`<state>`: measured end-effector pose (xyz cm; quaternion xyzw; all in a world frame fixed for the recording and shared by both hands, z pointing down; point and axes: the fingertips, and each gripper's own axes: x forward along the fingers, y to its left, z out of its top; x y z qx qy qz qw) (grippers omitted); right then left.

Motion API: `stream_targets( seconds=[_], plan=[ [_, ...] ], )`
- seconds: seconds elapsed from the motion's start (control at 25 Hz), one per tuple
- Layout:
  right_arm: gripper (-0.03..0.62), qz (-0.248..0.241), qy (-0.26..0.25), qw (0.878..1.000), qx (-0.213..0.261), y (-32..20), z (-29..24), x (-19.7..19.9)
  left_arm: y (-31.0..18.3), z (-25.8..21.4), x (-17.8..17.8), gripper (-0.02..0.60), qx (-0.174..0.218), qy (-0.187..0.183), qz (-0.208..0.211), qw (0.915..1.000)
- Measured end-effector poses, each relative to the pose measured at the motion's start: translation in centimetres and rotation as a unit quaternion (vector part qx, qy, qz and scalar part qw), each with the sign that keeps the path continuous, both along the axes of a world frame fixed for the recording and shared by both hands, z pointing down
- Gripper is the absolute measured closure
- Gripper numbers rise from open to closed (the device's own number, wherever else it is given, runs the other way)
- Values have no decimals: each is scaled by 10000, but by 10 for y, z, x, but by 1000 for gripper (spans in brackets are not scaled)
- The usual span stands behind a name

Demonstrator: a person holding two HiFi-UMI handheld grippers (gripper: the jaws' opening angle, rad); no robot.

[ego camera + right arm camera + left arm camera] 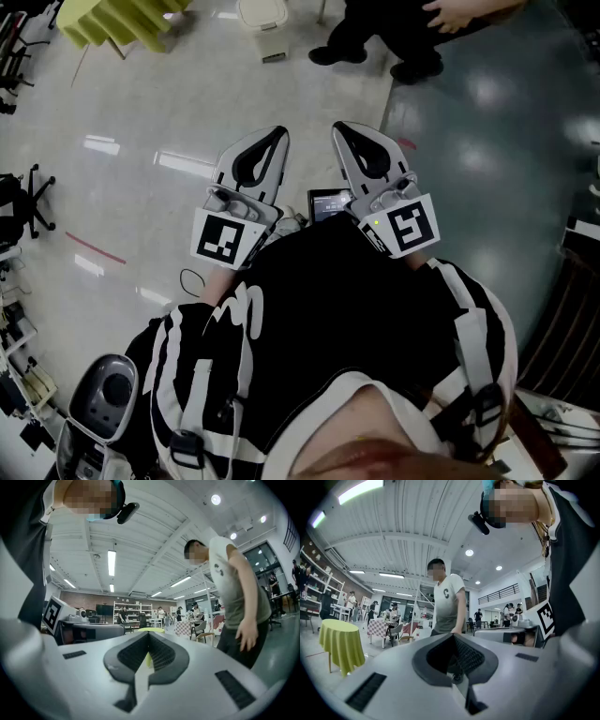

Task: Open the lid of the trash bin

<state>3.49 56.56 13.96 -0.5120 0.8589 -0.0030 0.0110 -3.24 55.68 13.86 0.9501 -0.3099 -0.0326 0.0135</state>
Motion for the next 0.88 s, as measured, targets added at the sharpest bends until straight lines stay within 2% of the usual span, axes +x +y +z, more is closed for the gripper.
stream_targets(
  seconds=[0.32, 0.88],
  plan=[
    [585, -14, -34, 10000, 50, 15, -4, 4, 18, -4, 8, 574, 43, -13, 61, 10000],
    [585, -49, -35, 10000, 25, 16, -5, -3, 19, -6, 3, 574, 58, 33, 43, 10000]
  ],
)
